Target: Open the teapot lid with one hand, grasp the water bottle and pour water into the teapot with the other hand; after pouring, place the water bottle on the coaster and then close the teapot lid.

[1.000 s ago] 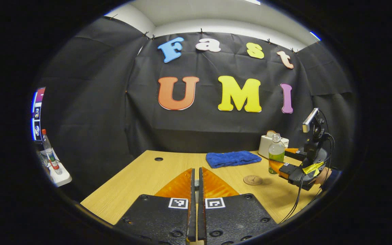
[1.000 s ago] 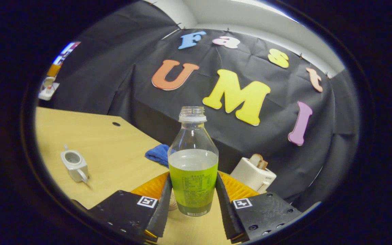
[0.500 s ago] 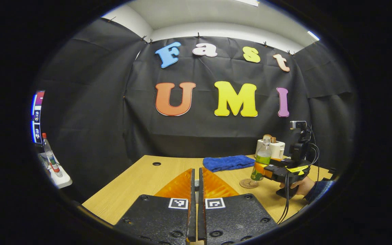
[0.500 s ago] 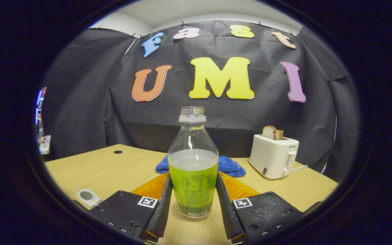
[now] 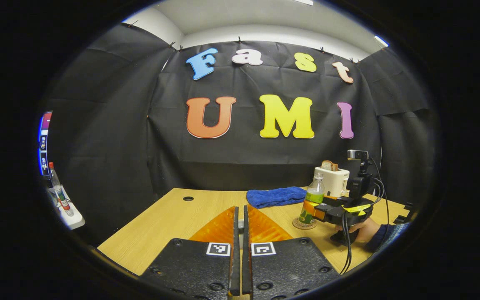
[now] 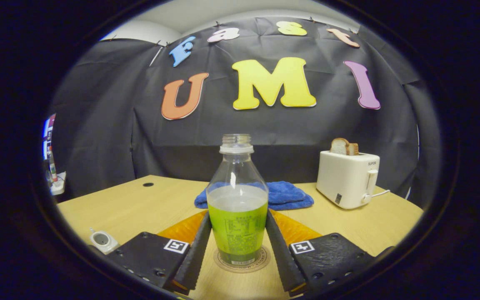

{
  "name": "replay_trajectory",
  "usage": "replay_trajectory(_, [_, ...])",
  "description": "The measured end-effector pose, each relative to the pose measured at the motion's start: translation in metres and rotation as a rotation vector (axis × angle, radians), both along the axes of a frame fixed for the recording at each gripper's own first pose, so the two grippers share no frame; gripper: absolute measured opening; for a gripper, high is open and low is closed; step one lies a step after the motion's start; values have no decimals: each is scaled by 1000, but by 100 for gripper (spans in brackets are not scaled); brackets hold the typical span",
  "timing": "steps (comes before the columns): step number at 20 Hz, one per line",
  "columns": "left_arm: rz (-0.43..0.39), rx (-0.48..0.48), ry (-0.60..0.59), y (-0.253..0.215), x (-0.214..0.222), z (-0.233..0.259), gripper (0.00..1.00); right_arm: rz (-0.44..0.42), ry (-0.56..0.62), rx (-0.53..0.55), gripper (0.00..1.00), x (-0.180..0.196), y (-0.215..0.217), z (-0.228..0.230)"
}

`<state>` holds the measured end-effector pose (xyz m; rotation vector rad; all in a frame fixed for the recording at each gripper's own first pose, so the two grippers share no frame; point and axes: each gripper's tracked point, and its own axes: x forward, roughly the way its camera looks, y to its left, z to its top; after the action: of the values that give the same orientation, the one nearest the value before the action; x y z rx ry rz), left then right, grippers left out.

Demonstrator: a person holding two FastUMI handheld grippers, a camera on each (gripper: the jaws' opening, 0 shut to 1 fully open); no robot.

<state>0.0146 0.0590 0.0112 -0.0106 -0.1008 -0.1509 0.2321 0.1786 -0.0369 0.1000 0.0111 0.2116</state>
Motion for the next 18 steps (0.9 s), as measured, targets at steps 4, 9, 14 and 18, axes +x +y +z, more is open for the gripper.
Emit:
replay_trajectory(4, [12, -3, 5, -6, 11, -6, 5, 17, -28, -3, 97, -18, -10, 11])
replay_trajectory(9, [32, 11, 35, -13, 30, -25, 4, 22, -88, -50, 98, -61, -37, 22])
replay_trajectory(14, [-3, 16, 34, -44, 47, -38, 5, -65, -153, -97, 98, -118, -80, 18])
replay_trajectory(18, [-44, 41, -15, -67, 57, -43, 5, -65, -179, -24, 97, -167, -93, 14])
